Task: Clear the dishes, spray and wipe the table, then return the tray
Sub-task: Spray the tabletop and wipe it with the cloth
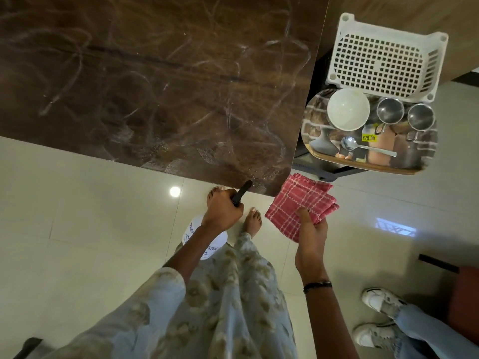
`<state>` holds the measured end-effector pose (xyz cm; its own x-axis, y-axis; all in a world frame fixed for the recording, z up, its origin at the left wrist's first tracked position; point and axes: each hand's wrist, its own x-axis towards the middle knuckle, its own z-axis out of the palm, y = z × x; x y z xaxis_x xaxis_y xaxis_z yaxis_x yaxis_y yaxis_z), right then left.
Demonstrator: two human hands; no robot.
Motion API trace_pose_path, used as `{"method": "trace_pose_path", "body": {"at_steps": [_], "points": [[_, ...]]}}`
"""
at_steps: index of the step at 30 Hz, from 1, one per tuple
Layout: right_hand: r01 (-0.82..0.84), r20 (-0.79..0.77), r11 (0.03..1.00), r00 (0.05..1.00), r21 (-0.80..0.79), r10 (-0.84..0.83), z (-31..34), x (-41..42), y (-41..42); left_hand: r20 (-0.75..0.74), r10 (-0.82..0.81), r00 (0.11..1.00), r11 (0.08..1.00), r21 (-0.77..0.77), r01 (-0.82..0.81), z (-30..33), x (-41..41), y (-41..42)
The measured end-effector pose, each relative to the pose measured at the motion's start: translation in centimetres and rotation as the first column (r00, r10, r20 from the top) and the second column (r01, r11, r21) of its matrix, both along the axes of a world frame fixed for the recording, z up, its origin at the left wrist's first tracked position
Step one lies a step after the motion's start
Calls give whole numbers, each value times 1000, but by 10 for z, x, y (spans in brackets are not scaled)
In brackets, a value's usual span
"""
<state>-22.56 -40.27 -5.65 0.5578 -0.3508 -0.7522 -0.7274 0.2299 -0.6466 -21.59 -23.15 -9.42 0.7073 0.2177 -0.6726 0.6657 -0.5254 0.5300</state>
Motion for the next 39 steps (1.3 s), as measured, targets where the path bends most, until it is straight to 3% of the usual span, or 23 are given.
{"method": "trace_pose_path", "body": {"at_steps": [4, 10, 13, 16, 18, 20, 21, 22, 26, 28, 34, 36, 39], "points": [[-16, 22, 1000, 1000, -13, 16, -2, 2, -3, 1, -35, 999, 996, -84, 35, 12, 14, -5], [-32, 43, 997, 998, -76, 35, -2, 8, -3, 42, -58, 997, 996, -63, 61, 21, 39, -16], [-133, 130, 936, 974, -326, 184, -4, 24, 3, 41, -71, 997, 994, -76, 74, 20, 36, -6], [-356, 152, 642, 787, -679, 597, -18, 45, 13, 37, 21, 999, 999, -47, -20, 14, 29, 11], [-528, 78, 392, 520, -753, 851, -43, 54, 17, 20, 113, 993, 993, -36, -112, 11, 23, 24], [-589, -124, 73, 287, -805, 950, -69, 52, 19, 31, 169, 985, 985, -35, -168, 6, 19, 35], [-596, -220, -39, 234, -802, 947, -79, 48, 20, 42, 180, 983, 983, -36, -179, 5, 17, 40], [-605, -277, -86, 229, -791, 933, -85, 44, 23, 49, 182, 982, 983, -41, -180, 3, 16, 44], [-617, -356, -78, 343, -783, 869, -96, 65, 43, 75, 184, 980, 981, -69, -179, -5, 15, 60], [-594, -395, -124, 351, -795, 849, -99, 84, 57, 87, 204, 975, 977, -84, -197, -6, 19, 65], [-525, -419, -299, 124, -797, 899, -103, 64, 69, 85, 241, 967, 966, -120, -231, 1, 37, 74], [-536, -429, -315, 99, -783, 898, -103, 54, 48, 76, 215, 974, 969, -141, -203, 5, 44, 76], [-591, -442, -229, 243, -773, 863, -105, 66, 24, 96, 144, 985, 981, -142, -130, 9, 53, 78]]}}
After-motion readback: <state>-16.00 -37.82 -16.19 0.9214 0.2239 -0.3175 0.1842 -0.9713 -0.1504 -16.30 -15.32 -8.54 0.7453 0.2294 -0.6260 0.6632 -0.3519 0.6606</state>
